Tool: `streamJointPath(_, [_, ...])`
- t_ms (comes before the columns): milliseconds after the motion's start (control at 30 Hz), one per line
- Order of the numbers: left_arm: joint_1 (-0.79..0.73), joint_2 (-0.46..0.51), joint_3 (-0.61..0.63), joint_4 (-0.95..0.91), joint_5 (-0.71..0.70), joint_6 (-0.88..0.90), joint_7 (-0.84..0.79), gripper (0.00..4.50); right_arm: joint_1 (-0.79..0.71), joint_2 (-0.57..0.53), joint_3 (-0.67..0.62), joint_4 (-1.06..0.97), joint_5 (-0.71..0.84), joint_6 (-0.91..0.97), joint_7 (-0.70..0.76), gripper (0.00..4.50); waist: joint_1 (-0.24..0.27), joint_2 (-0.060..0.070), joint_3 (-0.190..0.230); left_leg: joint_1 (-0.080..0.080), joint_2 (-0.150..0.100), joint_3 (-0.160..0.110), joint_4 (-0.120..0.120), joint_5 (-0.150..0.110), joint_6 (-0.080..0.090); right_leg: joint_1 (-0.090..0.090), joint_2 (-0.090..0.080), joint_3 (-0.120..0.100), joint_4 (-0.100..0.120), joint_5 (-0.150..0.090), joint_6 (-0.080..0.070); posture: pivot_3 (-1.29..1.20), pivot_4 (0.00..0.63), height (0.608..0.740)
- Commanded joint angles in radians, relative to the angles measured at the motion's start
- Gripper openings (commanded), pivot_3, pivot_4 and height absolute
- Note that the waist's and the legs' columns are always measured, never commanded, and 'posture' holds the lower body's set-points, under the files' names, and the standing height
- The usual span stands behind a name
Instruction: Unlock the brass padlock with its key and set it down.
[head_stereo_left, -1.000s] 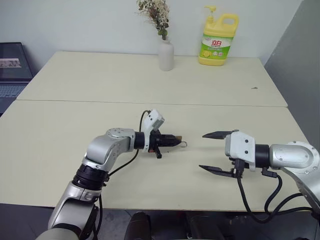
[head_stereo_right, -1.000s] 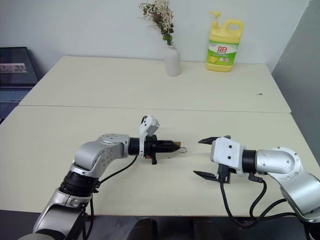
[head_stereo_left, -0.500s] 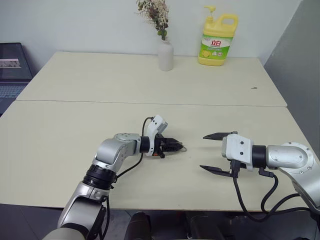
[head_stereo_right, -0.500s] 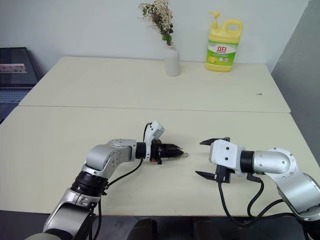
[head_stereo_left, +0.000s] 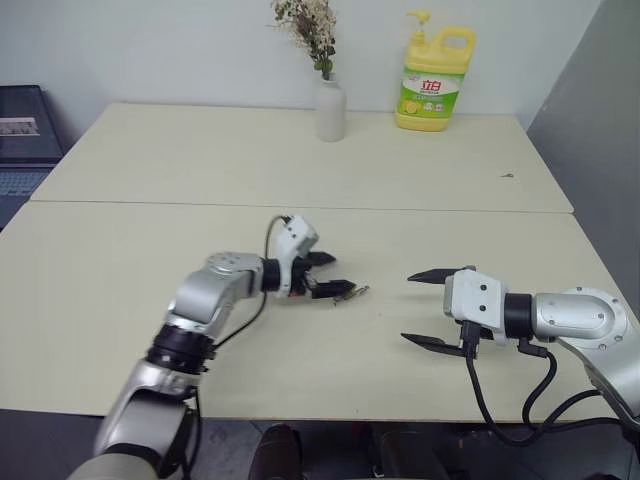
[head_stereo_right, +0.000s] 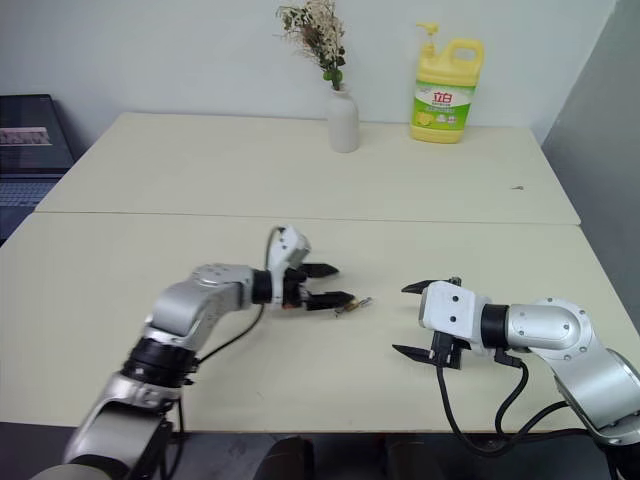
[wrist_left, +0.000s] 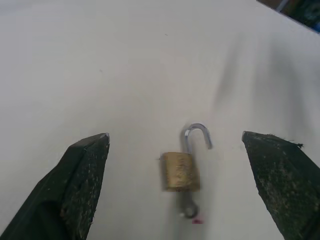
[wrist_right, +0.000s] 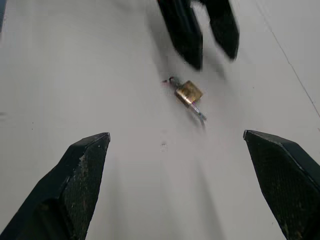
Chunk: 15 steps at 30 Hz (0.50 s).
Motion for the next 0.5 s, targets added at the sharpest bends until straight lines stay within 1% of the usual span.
streamJointPath(33, [0.101, 0.116, 0.114, -0.202, -0.022, -0.119, -0.072, 4.47, 0.009, 0.002, -0.034, -0.014, -0.005, -0.012, -0.018, 4.50, -0.005, 0.000, 0.000, 0.000, 0.000, 0.000, -0.001, 0.000, 0.000, 0.000, 0.000, 0.000, 0.000, 0.000, 0.000, 0.00, 0.150, 0.740])
streamJointPath(200, [0.258, 0.229, 0.228, -0.340, -0.054, -0.124, -0.086, 4.47, 0.006, 0.033, -0.063, 0.024, 0.013, -0.041, -0.029, 4.50, 0.003, 0.000, 0.000, 0.000, 0.000, 0.001, 0.000, 0.000, 0.000, 0.000, -0.001, -0.001, 0.000, -0.001, 0.000, 0.00, 0.150, 0.740])
streamJointPath(300, [0.390, 0.286, 0.316, -0.405, -0.077, -0.114, -0.093, 4.47, -0.008, 0.059, -0.098, 0.055, 0.069, -0.043, -0.005, 4.50, 0.003, 0.000, 0.000, 0.000, 0.000, 0.001, 0.000, 0.000, 0.000, 0.000, -0.001, -0.001, 0.000, -0.001, 0.000, 0.00, 0.150, 0.740])
streamJointPath(367, [0.437, 0.288, 0.350, -0.437, -0.103, -0.106, -0.085, 4.47, -0.008, 0.049, -0.100, 0.073, 0.068, -0.060, 0.017, 4.50, 0.003, 0.000, 0.000, 0.000, 0.001, 0.002, 0.000, 0.000, 0.000, 0.000, -0.001, -0.001, 0.000, -0.001, 0.000, 0.00, 0.150, 0.740])
streamJointPath(500, [0.481, 0.285, 0.365, -0.459, -0.111, -0.119, -0.074, 4.47, -0.019, 0.038, -0.087, 0.109, 0.055, -0.093, 0.049, 4.50, 0.007, 0.000, 0.000, 0.000, 0.000, 0.002, 0.000, 0.000, 0.000, 0.000, -0.001, -0.001, -0.001, -0.001, 0.000, 0.00, 0.150, 0.740])
